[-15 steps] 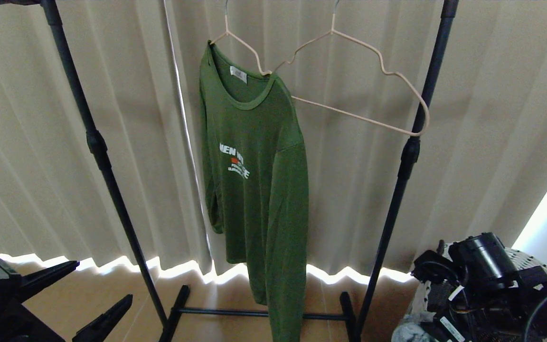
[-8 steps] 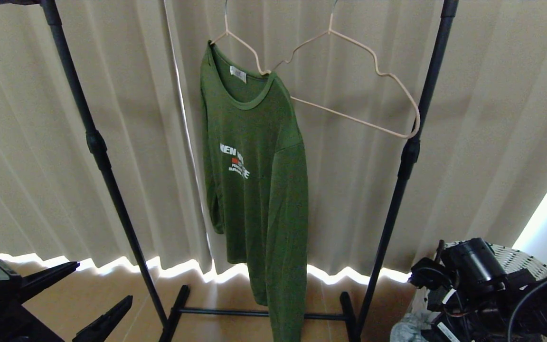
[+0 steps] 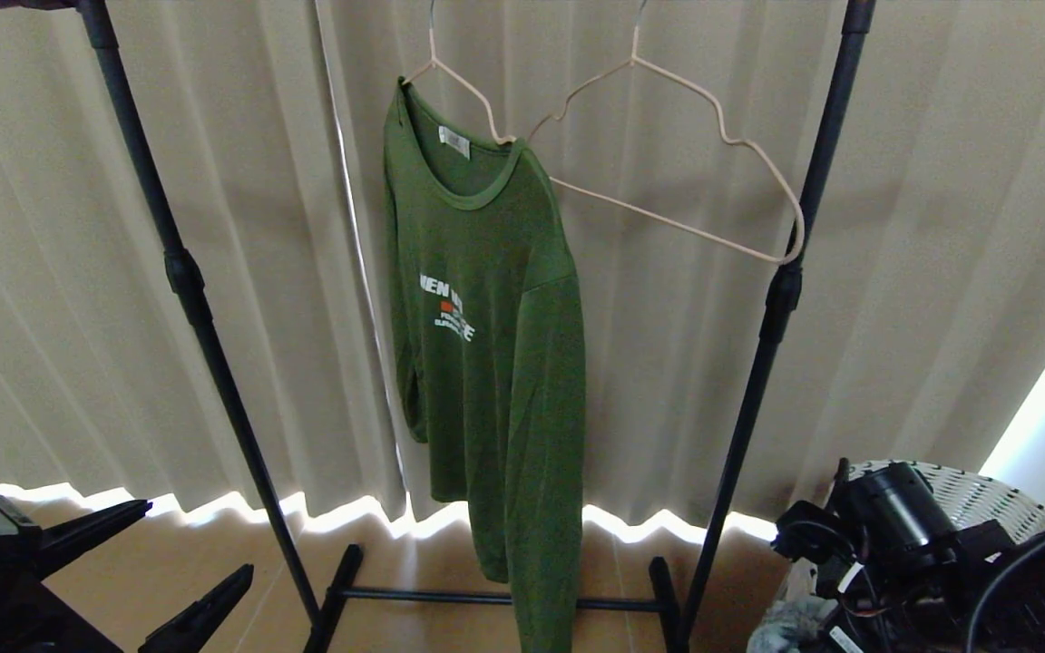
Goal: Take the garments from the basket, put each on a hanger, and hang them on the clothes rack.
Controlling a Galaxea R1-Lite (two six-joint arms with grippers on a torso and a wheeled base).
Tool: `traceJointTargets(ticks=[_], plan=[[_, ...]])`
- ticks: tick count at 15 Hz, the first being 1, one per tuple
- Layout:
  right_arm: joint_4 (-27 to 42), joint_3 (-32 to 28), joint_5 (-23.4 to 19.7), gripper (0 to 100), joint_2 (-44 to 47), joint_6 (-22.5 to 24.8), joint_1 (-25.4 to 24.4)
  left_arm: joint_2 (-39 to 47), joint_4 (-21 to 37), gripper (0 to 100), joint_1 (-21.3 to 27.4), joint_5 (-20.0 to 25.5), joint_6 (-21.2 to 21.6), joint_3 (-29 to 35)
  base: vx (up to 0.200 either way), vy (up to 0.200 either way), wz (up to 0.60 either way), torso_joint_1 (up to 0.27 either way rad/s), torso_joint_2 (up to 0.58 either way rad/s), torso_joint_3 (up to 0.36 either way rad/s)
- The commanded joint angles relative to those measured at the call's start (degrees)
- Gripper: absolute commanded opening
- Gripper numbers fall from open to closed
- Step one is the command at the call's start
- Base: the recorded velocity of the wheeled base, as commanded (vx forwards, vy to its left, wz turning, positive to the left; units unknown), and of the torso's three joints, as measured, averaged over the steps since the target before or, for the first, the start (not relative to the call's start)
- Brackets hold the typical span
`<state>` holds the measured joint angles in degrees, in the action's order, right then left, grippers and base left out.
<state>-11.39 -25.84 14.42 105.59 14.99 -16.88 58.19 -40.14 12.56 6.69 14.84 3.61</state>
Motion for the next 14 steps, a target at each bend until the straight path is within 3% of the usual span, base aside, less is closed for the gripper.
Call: traceJointTargets(ticks=[1,5,7,8,14], plan=[[-0.04,0.0,-0.01,100,-0.04,0.03,-0.25,0.17,-0.02,100,0.01,0.07,0.02,0.0,0.0,0.0,0.0,0.0,0.0,0.0],[-2.41,0.0,0.87,100,4.36,0.12,0.8,0.26,-0.02,100,0.01,-0.01,0.02,-0.09,0.0,0.0,0.0,0.0,0.0,0.0],[-10.94,2.55,2.89,100,8.75,0.21,3.0,0.17,-0.02,100,0.01,0.07,-0.07,-0.09,0.0,0.0,0.0,0.0,0.0,0.0],[-12.26,3.52,3.68,0,8.93,0.3,3.09,0.35,-0.02,100,0.01,-0.01,-0.07,-0.09,0.0,0.0,0.0,0.0,0.0,0.0],[-11.82,3.26,3.95,0,2.33,0.39,2.56,0.35,-0.02,100,-0.08,-0.01,-0.07,-0.09,0.0,0.0,0.0,0.0,0.0,0.0]])
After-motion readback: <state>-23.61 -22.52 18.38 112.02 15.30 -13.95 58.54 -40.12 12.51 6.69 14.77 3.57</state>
